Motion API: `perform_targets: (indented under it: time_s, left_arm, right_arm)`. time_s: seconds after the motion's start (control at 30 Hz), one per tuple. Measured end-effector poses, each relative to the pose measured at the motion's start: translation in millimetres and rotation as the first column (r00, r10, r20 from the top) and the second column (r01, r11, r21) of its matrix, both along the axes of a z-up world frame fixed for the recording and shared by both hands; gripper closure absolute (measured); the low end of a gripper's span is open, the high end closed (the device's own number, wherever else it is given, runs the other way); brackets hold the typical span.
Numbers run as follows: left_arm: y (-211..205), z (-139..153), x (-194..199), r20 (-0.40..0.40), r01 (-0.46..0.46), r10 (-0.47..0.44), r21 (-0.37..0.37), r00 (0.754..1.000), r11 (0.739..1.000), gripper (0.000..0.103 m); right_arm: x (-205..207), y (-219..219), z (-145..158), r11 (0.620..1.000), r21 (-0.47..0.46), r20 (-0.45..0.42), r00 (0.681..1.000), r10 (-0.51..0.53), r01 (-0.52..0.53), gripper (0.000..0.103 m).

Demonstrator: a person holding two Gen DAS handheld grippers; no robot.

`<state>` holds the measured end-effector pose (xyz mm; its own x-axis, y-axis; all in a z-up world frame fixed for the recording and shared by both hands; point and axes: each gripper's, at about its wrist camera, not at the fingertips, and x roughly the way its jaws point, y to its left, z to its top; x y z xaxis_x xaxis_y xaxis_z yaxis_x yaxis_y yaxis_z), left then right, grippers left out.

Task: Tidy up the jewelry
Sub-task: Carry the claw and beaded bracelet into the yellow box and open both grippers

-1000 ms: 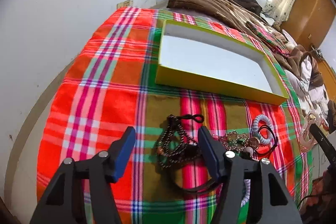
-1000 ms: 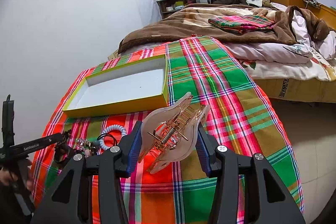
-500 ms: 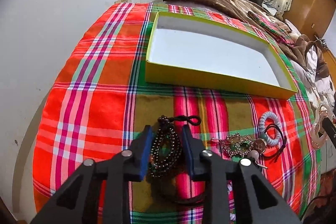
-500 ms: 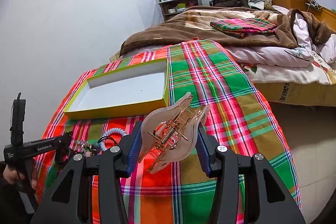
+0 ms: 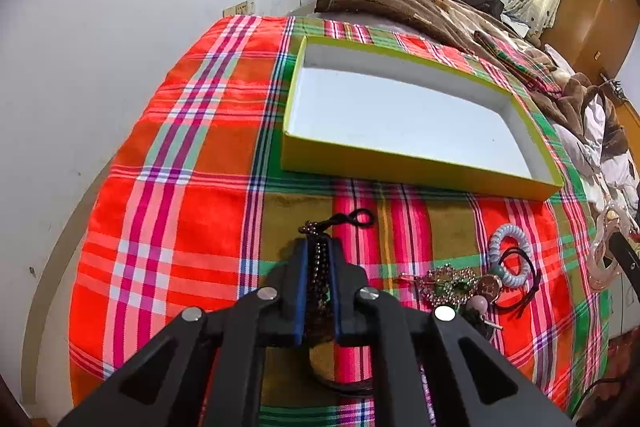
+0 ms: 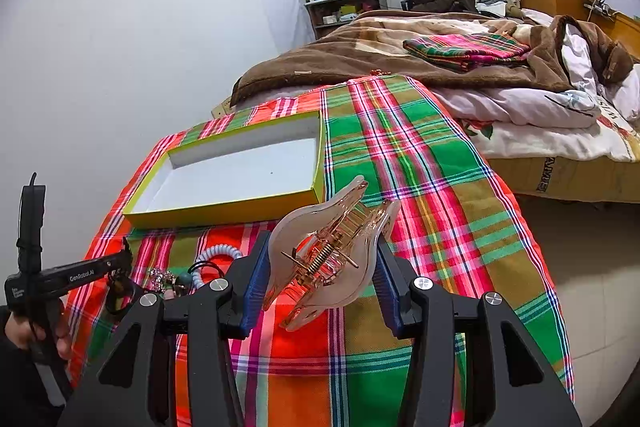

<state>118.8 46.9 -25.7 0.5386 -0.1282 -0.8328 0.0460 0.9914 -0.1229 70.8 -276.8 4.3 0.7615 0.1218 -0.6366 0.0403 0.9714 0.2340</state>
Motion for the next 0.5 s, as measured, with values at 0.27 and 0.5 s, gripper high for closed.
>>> perform_targets:
  time_s: [0.27,0.5]
  left_arm:
    - [4.4,10.7,0.0,0.019,0.003,-0.002,-0.014,1.0,1.0,0.093]
    - [5.3,25.9,0.4,0.051,0.013,-0.011,-0.043,0.999,0.999,0.093]
  right_arm:
    - [4.1,2.4,8.6,1.0,0.002,0.018,1.0,0.005,-0.005,0.055]
    - [7.9,4.4,16.6,1.0,-0.001,0.032,0.999,0.016,-0.016,0.055]
